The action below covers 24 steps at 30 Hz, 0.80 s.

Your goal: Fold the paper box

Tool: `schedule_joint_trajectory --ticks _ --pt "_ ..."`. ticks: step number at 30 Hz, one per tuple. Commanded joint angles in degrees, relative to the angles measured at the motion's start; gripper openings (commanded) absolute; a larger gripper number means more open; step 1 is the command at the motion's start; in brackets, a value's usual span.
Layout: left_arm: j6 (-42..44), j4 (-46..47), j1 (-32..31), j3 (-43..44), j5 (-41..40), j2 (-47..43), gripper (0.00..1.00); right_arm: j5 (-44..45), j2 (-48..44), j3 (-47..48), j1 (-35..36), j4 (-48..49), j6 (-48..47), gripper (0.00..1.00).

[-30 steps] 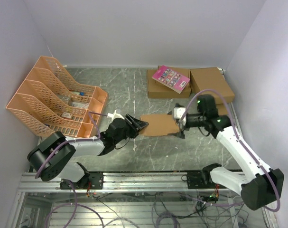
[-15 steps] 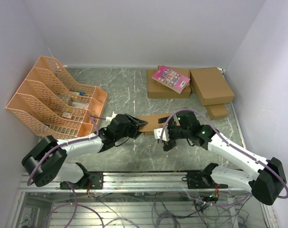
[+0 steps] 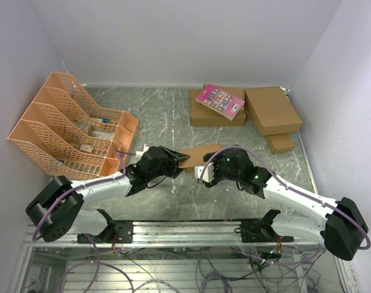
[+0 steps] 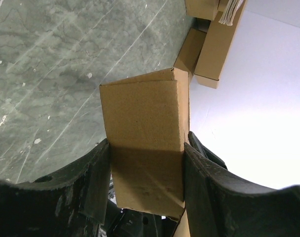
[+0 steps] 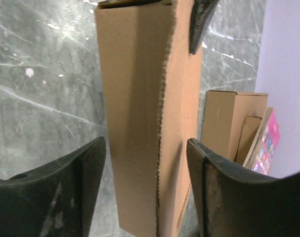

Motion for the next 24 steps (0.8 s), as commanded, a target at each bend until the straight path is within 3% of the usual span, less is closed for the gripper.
schedule_joint_trajectory --ticks 1,7,17,24 --pt "-1.59 1.67 0.42 0.84 1.76 -0.83 0.49 2.82 -0.18 -0.65 0.72 4.76 -0.52 0.6" --pt "-2.22 2.74 0.71 0.11 2.12 -1.11 0.53 3.1 -0.64 -0.74 0.9 5.12 0.44 0.47" --pt "-1.51 -3.09 0.82 -0.51 -0.2 -6.45 0.83 0.27 -1.25 0.63 -0.37 4.26 5.86 0.45" --pt "3.23 -15.37 0.82 -1.09 -5.79 -17.19 0.84 -9.39 -1.47 3.65 -5.82 0.75 14.61 0.45"
